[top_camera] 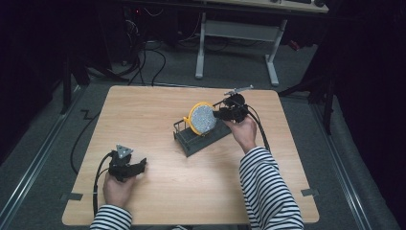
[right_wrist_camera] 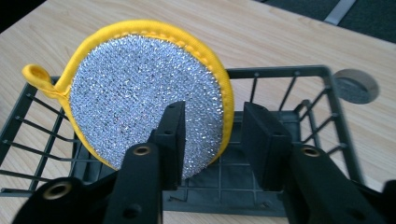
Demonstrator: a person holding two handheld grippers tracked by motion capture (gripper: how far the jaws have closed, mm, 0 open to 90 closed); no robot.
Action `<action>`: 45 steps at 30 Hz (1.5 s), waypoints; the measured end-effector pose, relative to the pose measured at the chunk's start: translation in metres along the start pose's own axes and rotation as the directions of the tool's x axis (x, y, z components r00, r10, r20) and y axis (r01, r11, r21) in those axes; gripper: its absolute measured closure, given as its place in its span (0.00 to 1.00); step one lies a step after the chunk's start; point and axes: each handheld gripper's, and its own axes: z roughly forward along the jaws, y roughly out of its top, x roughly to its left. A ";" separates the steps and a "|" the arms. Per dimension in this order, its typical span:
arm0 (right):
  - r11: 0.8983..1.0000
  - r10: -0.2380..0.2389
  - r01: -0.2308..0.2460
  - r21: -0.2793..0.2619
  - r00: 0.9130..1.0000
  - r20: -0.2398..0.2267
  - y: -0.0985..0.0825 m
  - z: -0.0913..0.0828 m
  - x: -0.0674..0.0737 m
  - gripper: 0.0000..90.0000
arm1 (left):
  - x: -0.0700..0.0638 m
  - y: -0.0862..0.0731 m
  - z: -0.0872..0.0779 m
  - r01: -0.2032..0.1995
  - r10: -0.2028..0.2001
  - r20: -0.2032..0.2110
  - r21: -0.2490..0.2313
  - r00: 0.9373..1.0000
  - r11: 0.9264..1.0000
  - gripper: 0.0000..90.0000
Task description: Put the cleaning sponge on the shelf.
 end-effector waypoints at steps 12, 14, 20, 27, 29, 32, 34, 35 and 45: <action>0.999 0.013 -0.011 -0.037 0.999 0.048 -0.009 -0.037 -0.013 0.59 | 0.000 0.000 0.000 0.000 0.000 0.000 0.000 1.000 1.000 0.33; 0.999 0.015 -0.013 -0.053 0.999 0.047 -0.013 -0.043 -0.016 0.59 | 0.000 0.000 0.000 0.003 -0.003 0.001 -0.002 1.000 1.000 0.33; 0.998 0.028 -0.025 -0.060 0.998 0.051 -0.024 -0.054 -0.020 0.58 | 0.000 0.000 0.000 0.003 -0.003 0.001 -0.002 1.000 1.000 0.33; 0.994 0.057 -0.052 -0.094 0.997 0.051 -0.046 -0.074 -0.028 0.58 | 0.000 0.000 0.000 0.001 -0.001 0.000 0.000 1.000 1.000 0.33; 0.994 0.059 -0.053 -0.095 0.997 0.059 -0.049 -0.078 -0.029 0.58 | 0.000 0.000 0.000 0.000 0.000 -0.001 0.000 1.000 1.000 0.33; 0.992 0.062 -0.054 -0.111 0.996 0.063 -0.052 -0.085 -0.030 0.57 | 0.000 0.000 0.000 0.001 -0.001 0.000 -0.002 1.000 1.000 0.33; 0.991 0.067 -0.059 -0.117 0.996 0.060 -0.054 -0.087 -0.031 0.57 | 0.000 0.000 0.000 0.003 -0.003 0.000 -0.003 1.000 1.000 0.33; 0.990 0.074 -0.066 -0.121 0.995 0.061 -0.059 -0.090 -0.032 0.57 | 0.000 0.000 0.000 0.003 -0.003 0.001 -0.003 1.000 1.000 0.33; 0.988 0.101 -0.090 -0.129 0.992 0.077 -0.090 -0.102 -0.036 0.57 | 0.000 0.000 0.000 0.002 -0.002 0.000 -0.002 1.000 1.000 0.33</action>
